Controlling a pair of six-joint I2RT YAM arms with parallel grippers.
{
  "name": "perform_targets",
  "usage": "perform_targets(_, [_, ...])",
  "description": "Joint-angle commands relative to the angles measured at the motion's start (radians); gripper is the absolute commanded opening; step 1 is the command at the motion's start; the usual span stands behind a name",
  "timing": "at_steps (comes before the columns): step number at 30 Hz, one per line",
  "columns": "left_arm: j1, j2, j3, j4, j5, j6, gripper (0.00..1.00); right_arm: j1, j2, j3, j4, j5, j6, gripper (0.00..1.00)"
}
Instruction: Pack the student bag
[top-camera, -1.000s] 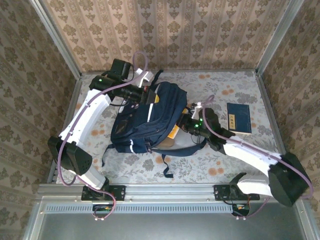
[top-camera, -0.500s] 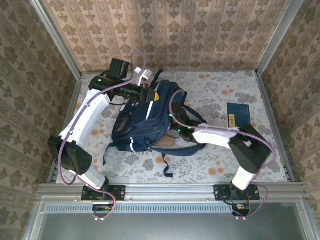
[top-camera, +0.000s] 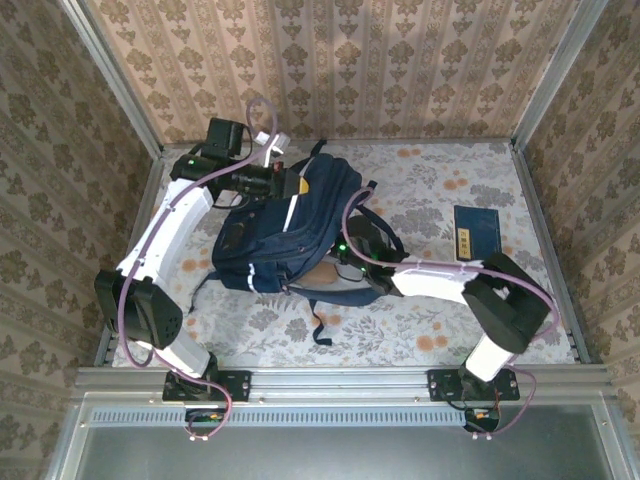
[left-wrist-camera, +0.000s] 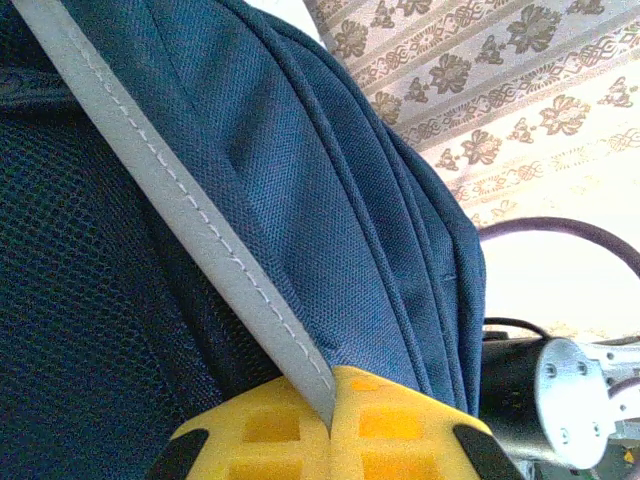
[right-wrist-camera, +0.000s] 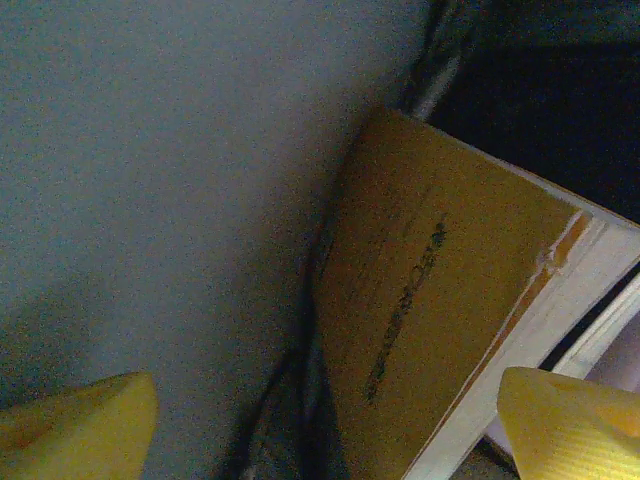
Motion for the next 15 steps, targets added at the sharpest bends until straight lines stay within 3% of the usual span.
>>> perform_targets(1, [0.024, -0.084, 0.008, 0.129, 0.077, -0.016, 0.00, -0.008, -0.111, -0.058, 0.040, 0.011, -0.064, 0.90])
perform_targets(7, [0.042, -0.098, -0.016, 0.124, 0.026, -0.019, 0.00, -0.043, -0.303, -0.135, -0.144, 0.050, -0.110, 0.88])
perform_targets(12, [0.036, -0.089, -0.067, 0.065, -0.152, 0.014, 0.00, -0.101, -0.519, -0.194, -0.413, 0.152, -0.149, 0.81])
perform_targets(15, [0.015, -0.053, -0.123, 0.065, -0.242, 0.015, 0.02, -0.208, -0.609, -0.208, -0.635, 0.196, -0.138, 0.75])
